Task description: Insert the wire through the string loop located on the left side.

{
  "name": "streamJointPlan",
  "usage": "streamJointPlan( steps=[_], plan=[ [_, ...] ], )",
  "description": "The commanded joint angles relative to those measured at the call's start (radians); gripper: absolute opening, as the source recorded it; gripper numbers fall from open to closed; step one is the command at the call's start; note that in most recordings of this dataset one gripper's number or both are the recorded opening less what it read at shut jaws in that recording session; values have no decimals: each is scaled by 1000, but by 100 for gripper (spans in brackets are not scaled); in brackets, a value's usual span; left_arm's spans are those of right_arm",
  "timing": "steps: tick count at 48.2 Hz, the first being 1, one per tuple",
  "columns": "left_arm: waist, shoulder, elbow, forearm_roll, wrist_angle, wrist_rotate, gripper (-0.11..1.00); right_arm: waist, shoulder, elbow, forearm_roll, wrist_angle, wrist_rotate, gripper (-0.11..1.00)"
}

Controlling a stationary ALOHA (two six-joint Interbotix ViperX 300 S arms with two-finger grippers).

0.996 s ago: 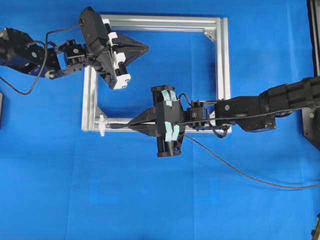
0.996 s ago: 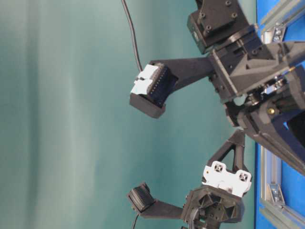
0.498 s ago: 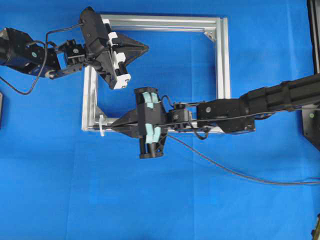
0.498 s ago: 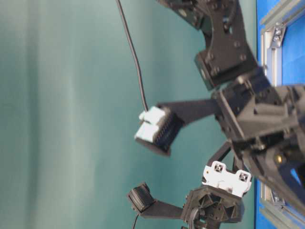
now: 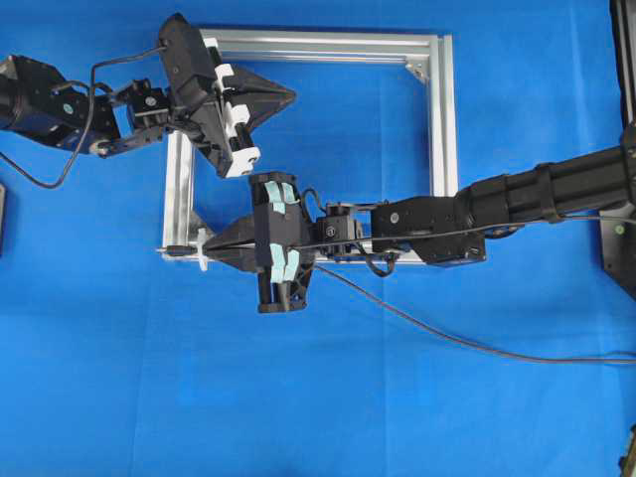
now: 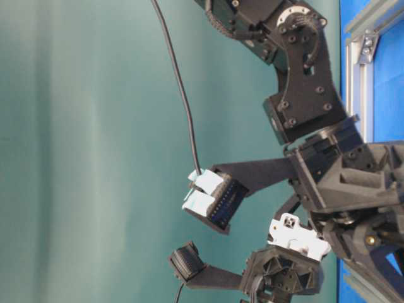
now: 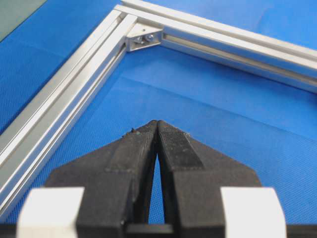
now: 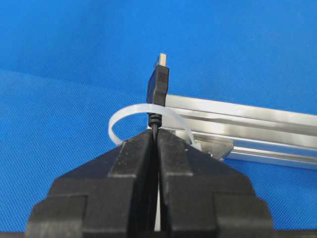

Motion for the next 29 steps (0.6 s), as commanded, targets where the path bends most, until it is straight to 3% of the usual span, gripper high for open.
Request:
streamJointPlan(
  steps=[1, 14, 29],
  plan=[
    [-2, -32, -14, 3, -5, -2, 0, -5, -21, -18, -2, -3, 0, -1],
    [-2, -48, 12, 3, -5, -3, 0, -6, -23, -14, -2, -3, 0, -1],
    [9, -225, 192, 3, -5, -2, 0, -8, -23, -11, -2, -3, 0, -1]
  ],
)
